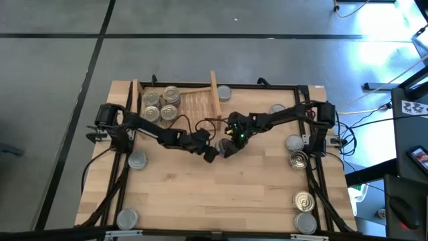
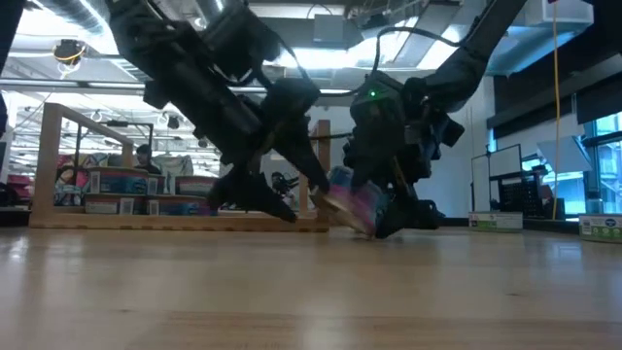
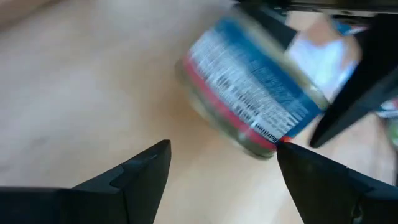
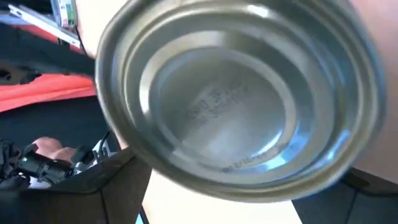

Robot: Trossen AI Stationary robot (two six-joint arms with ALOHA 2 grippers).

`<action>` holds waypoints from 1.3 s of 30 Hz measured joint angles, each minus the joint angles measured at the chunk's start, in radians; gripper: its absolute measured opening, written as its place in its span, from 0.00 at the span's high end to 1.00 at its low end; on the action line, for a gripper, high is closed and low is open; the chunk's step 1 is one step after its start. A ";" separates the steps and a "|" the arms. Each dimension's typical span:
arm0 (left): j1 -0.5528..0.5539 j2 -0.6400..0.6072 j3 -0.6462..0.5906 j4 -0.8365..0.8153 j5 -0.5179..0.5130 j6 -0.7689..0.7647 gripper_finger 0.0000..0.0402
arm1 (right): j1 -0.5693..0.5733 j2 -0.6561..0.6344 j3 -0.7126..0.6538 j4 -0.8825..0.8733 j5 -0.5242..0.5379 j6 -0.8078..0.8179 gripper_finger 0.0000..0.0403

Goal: Stack canned seafood by type on shelf
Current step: Prepare the blue tuna can, then stack the blue tuna can on top of the other blue tuna can on the shelf

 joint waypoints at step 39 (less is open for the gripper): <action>0.012 0.001 -0.002 0.081 -0.078 0.230 0.27 | -0.005 -0.063 -0.001 -0.118 0.018 -0.211 0.19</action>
